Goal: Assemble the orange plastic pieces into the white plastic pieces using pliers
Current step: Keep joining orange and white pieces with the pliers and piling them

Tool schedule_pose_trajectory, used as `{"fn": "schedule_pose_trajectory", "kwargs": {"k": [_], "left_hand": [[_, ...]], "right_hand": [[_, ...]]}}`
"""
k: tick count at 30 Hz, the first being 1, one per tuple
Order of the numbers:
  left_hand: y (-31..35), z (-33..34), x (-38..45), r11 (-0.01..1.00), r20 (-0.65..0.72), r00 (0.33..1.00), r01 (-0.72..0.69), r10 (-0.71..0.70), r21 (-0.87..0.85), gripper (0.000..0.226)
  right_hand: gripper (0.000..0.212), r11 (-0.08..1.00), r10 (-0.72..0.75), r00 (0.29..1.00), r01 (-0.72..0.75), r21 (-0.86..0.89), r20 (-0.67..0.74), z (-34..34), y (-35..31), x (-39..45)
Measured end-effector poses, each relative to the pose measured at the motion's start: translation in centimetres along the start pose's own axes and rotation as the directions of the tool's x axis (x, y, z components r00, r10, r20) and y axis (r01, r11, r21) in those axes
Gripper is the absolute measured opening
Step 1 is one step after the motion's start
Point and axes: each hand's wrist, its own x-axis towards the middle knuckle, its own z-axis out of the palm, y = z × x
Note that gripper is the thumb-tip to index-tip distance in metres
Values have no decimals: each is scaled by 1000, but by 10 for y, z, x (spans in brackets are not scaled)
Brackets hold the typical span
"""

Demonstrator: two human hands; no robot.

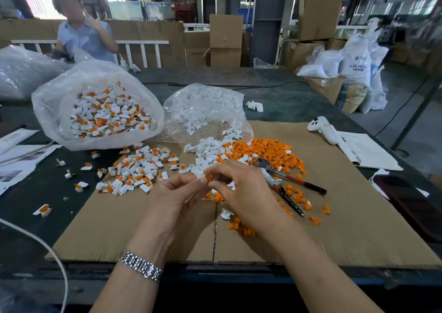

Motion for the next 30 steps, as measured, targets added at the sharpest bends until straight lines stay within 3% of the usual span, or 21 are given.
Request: {"fn": "schedule_pose_trajectory", "kwargs": {"k": [4, 6, 9, 11, 14, 16, 19, 23, 26, 28, 30], "left_hand": [[-2, -1, 5, 998, -22, 999, 45, -45, -40, 21], [-2, -2, 6, 994, -37, 996, 77, -80, -71, 20], [-2, -3, 7, 993, -81, 991, 106, -111, -61, 23], [-3, -2, 7, 992, -90, 988, 119, -123, -50, 25], [-2, 3, 7, 988, -79, 987, 137, -143, -70, 37], [-1, 5, 7, 988, -77, 988, 126, -132, -86, 39], [1, 3, 8, 989, -70, 990, 113, -119, -93, 15], [3, 0, 12, 982, -65, 988, 131, -141, -138, 11], [3, 0, 16, 987, -33, 993, 105, -110, -122, 15], [4, 2, 17, 989, -5, 996, 89, -90, -118, 19], [6, 4, 18, 989, 8, 997, 77, -77, -128, 21]], "right_hand": [[27, 985, 148, 989, -146, 89, -20, -11, 16, 1], [31, 943, 303, 952, -306, -132, -43, -23, 39, 5], [45, 672, 570, 821, -488, -557, -32, -40, 72, 5], [48, 599, 636, 771, -483, -639, 13, -43, 84, 3], [44, 568, 634, 772, -429, -703, 40, -43, 90, 4], [37, 565, 638, 769, -423, -708, 50, -43, 89, 7], [29, 573, 630, 775, -428, -699, 42, -45, 88, 10], [21, 726, 575, 818, -518, -453, -14, -58, 69, 15], [21, 832, 541, 812, -479, -281, 218, -68, 38, 19], [26, 867, 493, 753, -466, -177, 436, -68, 16, 20], [30, 883, 451, 720, -448, -142, 527, -64, 0, 20]]}}
